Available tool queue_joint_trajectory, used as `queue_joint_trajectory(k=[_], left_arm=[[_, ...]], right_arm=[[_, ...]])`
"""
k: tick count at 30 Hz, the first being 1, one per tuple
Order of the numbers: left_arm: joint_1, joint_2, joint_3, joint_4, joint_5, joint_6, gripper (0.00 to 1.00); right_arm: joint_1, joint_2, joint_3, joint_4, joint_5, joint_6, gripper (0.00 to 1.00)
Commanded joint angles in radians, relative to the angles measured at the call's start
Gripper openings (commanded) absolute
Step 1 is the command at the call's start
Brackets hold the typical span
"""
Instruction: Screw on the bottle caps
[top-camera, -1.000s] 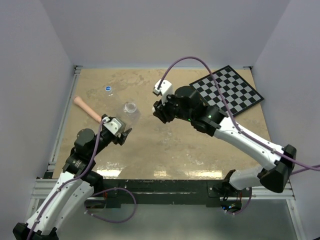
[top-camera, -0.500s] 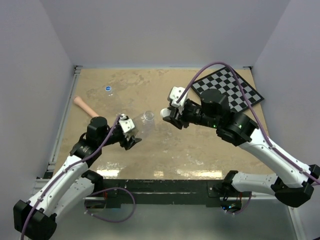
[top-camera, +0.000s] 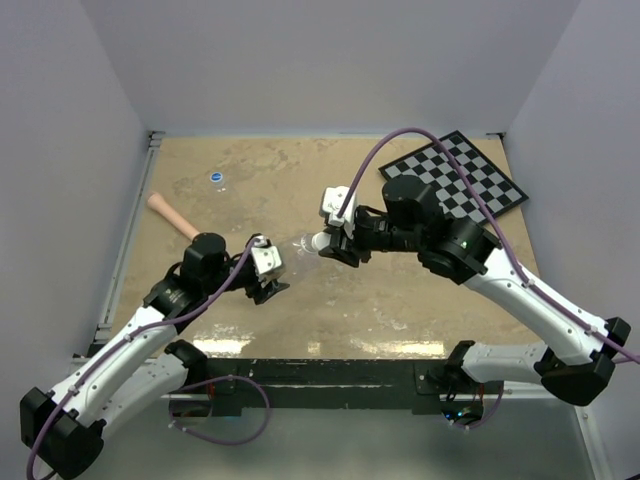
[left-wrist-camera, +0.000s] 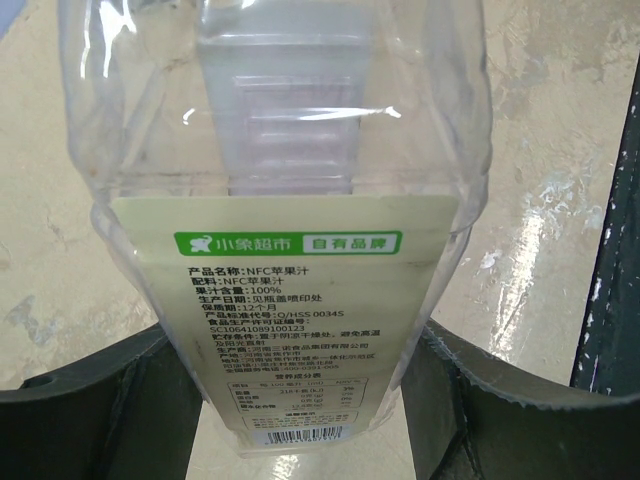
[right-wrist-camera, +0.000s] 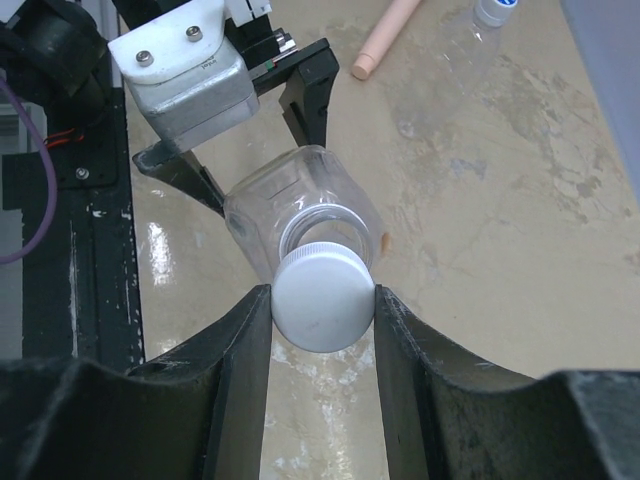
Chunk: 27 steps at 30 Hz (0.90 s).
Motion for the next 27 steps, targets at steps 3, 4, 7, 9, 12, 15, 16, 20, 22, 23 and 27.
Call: queue_joint_trajectory(k=[3,4,7,9,12,15,16,20,22,23,27], left_arm=[[-0.01,-0.023,-0.004,0.037,0.014,0.033,0.0],[-0.013,-0.021,-0.006,0.037,0.017,0.036,0.0],[-0.018,-0.028,-0.01,0.039,0.018,0.038,0.0],[-0.02,-0.031,-0.01,0.039,0.018,0.039,0.0],[-0.021,-0.031,-0.01,0.039,0.018,0.042,0.0],[-0.021,-0.031,-0.01,0.039,0.015,0.042,0.0],[-0.023,-0.029,-0.01,0.039,0.017,0.042,0.0],[-0.026,-0.028,-0.009,0.036,0.024,0.045,0.0],[-0.026,-0.031,-0.01,0.036,0.026,0.05,0.0],[-0.029,-0.032,-0.012,0.034,0.026,0.054,0.0],[-0.033,-0.043,-0.014,0.034,0.026,0.065,0.0]], right_arm=[[0.001,0.013,0.052,-0.007,-0.058,-0.031,0.13],[0.001,0.016,0.055,-0.009,-0.056,-0.031,0.13],[0.003,0.02,0.061,-0.009,-0.064,-0.03,0.13],[0.003,0.023,0.064,-0.01,-0.075,-0.031,0.13],[0.003,0.029,0.065,-0.016,-0.076,-0.034,0.13],[0.003,0.03,0.067,-0.02,-0.081,-0.037,0.12],[0.003,0.028,0.065,-0.016,-0.082,-0.036,0.12],[0.005,0.017,0.065,-0.01,-0.093,-0.039,0.12],[0.003,0.019,0.065,-0.009,-0.093,-0.037,0.12],[0.003,0.019,0.064,-0.01,-0.087,-0.037,0.12],[0.005,0.022,0.061,-0.013,-0.079,-0.036,0.12]])
